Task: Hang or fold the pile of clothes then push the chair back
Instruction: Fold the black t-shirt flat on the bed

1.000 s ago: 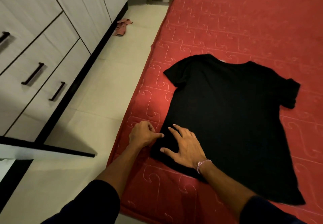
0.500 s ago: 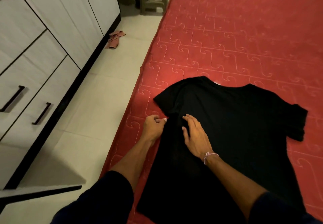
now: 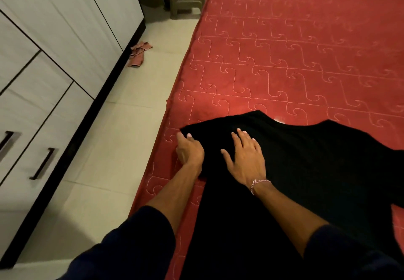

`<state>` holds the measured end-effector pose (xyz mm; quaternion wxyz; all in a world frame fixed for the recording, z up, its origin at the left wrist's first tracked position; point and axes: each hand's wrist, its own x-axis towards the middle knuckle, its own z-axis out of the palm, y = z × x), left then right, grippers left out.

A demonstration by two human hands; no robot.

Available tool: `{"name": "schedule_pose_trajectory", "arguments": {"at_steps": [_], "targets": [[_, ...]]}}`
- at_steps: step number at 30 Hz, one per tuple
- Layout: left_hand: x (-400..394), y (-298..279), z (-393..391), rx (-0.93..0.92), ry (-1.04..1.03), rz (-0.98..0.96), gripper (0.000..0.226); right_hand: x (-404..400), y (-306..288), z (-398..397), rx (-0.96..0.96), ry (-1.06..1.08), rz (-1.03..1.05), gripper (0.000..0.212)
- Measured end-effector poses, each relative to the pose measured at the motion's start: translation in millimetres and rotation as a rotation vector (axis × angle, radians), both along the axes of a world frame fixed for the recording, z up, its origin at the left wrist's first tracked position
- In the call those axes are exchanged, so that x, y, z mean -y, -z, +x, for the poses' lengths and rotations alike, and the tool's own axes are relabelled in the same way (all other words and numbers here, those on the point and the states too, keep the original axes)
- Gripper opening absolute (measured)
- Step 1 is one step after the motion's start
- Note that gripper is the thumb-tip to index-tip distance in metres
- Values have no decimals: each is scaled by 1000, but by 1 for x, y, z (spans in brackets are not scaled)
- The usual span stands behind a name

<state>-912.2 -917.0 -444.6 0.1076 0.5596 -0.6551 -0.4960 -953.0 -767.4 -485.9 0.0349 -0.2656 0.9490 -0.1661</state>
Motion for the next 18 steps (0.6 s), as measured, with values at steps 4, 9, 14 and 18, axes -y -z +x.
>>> {"name": "schedule_pose_trajectory", "arguments": {"at_steps": [4,9,14,18], "targets": [[15,5,-17,105,150,-244,32,9,3,-6,-34,37,116,104],[27,22,-14,215,240,-490,33,12,1,-6,1,44,216,112],[32,33,-9,190,239,-486,31,13,3,-34,-19,-8,152,81],[33,34,-5,145,248,-479,32,12,8,-73,11,17,206,63]]}}
